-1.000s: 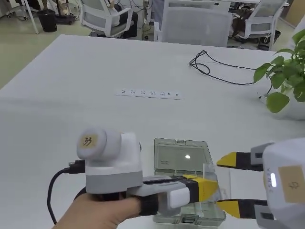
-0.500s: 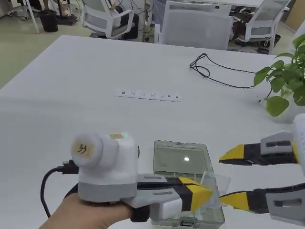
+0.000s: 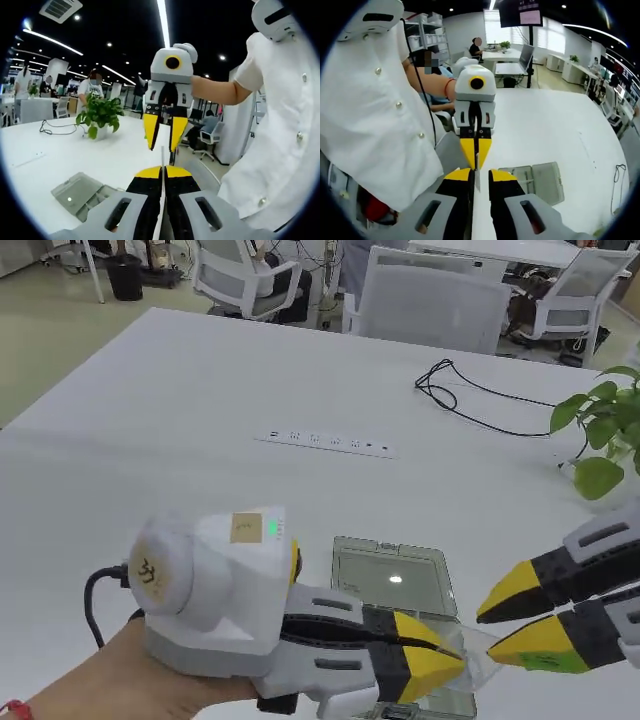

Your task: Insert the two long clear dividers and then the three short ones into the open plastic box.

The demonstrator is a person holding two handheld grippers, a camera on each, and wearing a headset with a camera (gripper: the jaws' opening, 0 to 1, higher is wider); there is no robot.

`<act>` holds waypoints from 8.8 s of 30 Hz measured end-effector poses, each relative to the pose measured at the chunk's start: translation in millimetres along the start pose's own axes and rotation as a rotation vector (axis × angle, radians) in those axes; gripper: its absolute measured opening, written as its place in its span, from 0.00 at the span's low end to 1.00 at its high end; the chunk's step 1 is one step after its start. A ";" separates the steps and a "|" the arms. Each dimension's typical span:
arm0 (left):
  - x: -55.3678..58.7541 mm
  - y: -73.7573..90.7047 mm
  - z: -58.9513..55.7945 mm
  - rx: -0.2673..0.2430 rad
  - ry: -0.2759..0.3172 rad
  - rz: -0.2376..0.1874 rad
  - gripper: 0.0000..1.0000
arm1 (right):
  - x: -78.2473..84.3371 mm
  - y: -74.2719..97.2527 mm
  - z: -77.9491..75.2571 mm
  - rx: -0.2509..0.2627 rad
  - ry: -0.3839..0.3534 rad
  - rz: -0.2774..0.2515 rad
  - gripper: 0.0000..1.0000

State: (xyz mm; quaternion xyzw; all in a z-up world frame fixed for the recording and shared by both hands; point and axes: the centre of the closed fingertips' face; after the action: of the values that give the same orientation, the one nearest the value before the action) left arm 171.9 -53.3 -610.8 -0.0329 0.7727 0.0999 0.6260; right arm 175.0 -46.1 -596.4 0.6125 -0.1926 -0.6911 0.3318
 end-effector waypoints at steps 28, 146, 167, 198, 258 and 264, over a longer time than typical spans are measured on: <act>-1.6 3.9 -2.7 0.002 -0.021 -0.019 0.00 | -1.2 -16.1 13.8 -0.083 0.032 0.035 0.02; 73.3 53.7 69.9 -0.295 0.071 0.153 0.76 | 167.4 -65.3 -118.2 0.085 -0.080 0.359 0.02; 75.6 54.6 70.3 -0.300 0.076 0.160 0.75 | 182.0 -81.0 -120.7 0.091 -0.043 0.342 0.02; 79.9 60.7 73.0 -0.305 0.076 0.181 0.76 | 180.0 -75.1 -123.5 0.160 -0.057 0.355 0.13; 95.2 70.0 78.3 -0.309 0.054 0.271 1.00 | 162.9 6.8 -49.1 0.528 -0.329 -0.113 0.74; 95.9 69.8 77.0 -0.303 0.059 0.271 1.00 | 161.8 7.0 -48.5 0.526 -0.330 -0.118 0.75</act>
State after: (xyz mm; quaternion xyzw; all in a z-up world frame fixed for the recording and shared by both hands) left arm 213.2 37.2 -711.4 -0.0251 0.7640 0.2973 0.5721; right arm 219.0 -156.6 -716.6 0.5668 -0.3804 -0.7258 0.0855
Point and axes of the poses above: the centre of the closed fingertips' face, and the gripper's own axes: y roughly backward along the fingers, z roughly to its left, x roughly out of its underside, and after that the axes turned 5 degrees about -x, right-handed
